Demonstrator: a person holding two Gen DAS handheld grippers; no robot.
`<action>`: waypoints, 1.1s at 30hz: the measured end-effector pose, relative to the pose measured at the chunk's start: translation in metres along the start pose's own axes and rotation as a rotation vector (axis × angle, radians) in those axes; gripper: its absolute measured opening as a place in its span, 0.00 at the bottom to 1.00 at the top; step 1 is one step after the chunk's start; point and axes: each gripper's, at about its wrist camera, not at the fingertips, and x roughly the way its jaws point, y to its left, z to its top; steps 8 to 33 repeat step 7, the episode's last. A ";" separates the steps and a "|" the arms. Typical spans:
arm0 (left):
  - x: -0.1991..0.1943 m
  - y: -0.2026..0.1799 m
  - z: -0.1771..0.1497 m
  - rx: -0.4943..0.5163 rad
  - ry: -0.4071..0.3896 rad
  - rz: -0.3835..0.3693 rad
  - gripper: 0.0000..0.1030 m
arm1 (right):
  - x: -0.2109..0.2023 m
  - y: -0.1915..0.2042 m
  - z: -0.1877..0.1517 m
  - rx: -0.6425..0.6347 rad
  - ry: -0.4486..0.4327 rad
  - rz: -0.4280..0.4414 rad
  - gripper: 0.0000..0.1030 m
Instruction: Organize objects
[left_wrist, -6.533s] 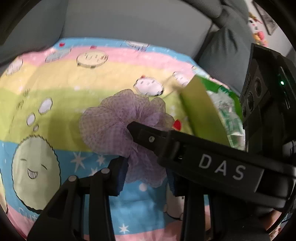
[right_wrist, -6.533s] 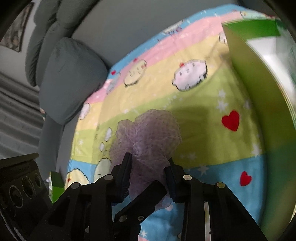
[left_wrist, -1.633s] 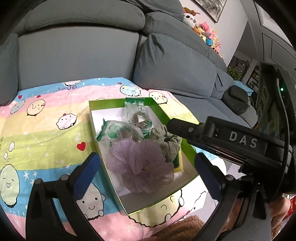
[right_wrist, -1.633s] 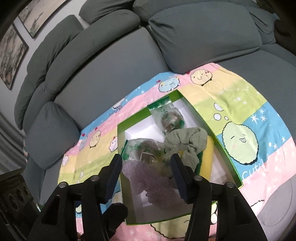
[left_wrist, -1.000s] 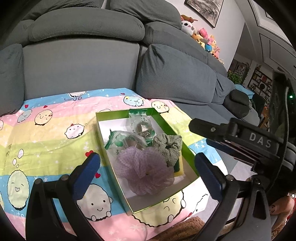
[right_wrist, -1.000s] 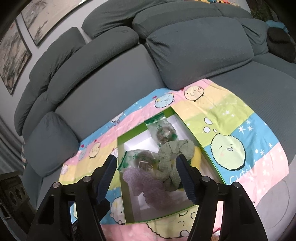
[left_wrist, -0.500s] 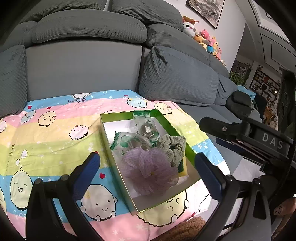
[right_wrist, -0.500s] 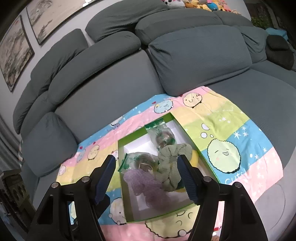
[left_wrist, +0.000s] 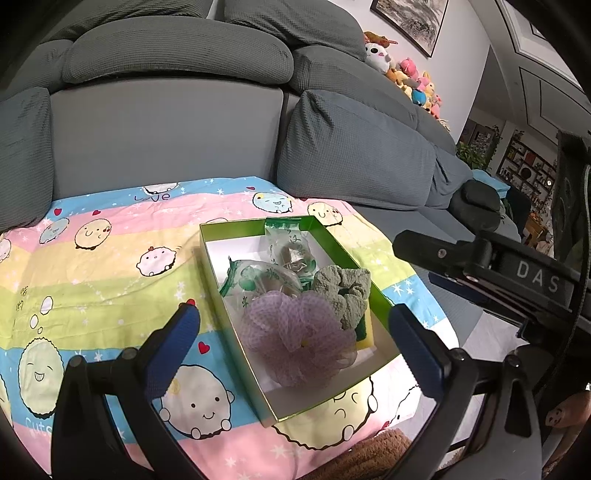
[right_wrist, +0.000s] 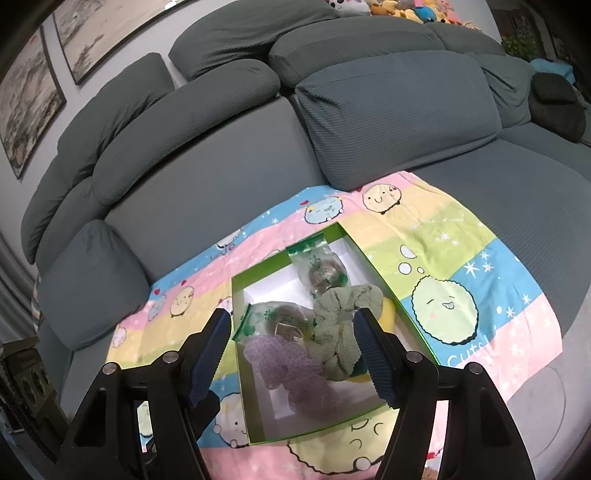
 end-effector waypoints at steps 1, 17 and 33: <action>0.000 0.000 0.000 -0.001 -0.001 -0.002 0.99 | 0.000 0.000 0.000 0.000 0.001 -0.002 0.68; 0.000 0.003 0.000 -0.009 -0.002 -0.010 0.99 | 0.003 0.001 0.001 -0.001 0.006 -0.014 0.68; 0.000 0.003 0.000 -0.009 -0.002 -0.010 0.99 | 0.003 0.001 0.001 -0.001 0.006 -0.014 0.68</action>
